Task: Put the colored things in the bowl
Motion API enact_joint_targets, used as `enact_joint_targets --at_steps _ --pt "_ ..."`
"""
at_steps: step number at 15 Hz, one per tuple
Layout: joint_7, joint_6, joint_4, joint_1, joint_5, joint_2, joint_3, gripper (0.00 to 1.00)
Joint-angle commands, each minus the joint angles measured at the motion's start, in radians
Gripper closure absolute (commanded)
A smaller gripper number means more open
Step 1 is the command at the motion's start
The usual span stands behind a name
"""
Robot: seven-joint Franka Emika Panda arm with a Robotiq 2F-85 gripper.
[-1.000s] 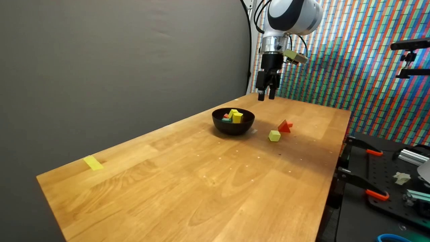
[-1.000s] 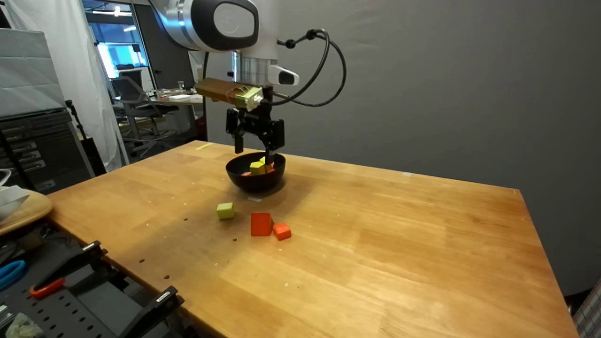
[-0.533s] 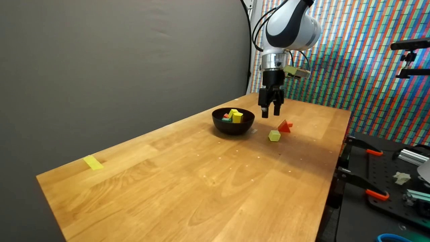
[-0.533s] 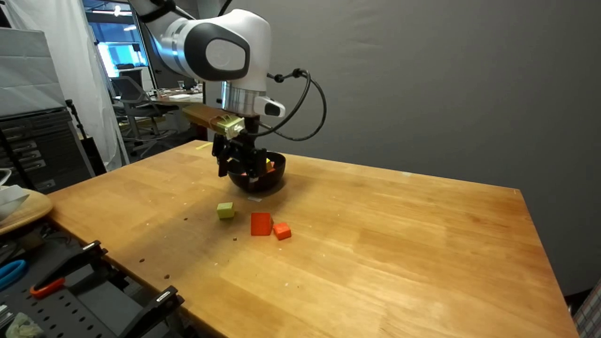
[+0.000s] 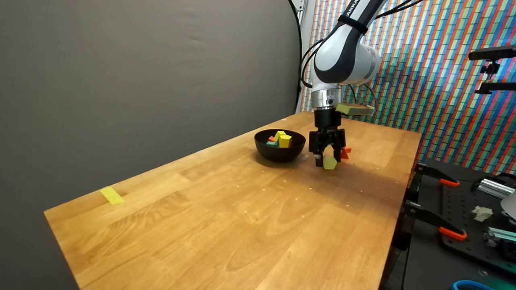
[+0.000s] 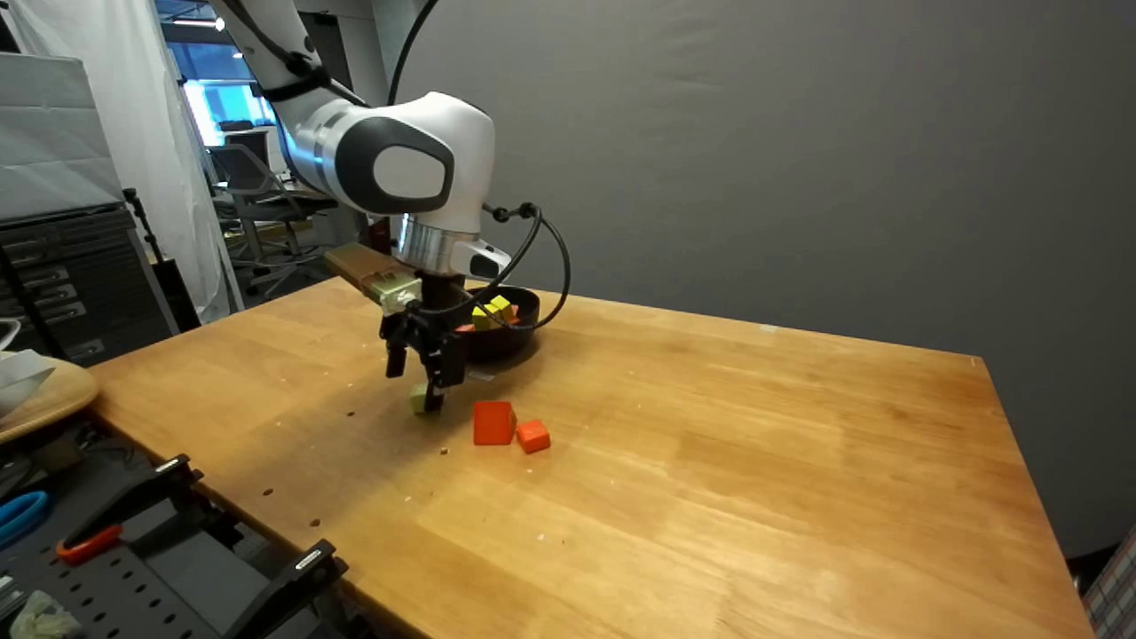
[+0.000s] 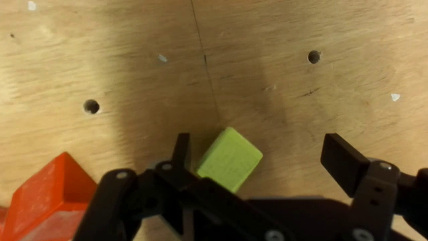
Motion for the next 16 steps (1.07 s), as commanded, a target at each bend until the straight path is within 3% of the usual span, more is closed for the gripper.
enact_joint_targets --at_steps 1,2,3,5,13,16 --pt "0.085 0.036 -0.03 0.03 -0.017 -0.015 -0.018 0.0" --pt "0.095 0.041 -0.031 0.033 -0.019 -0.013 -0.017 0.06" --pt "0.099 0.048 -0.031 0.032 -0.012 -0.011 -0.013 0.25" --pt "0.109 0.055 -0.029 0.036 -0.012 -0.01 -0.011 0.3" --pt "0.193 0.221 -0.049 0.092 -0.105 -0.069 -0.053 0.91" --pt "0.224 0.323 -0.072 0.13 -0.174 -0.149 -0.074 0.91"
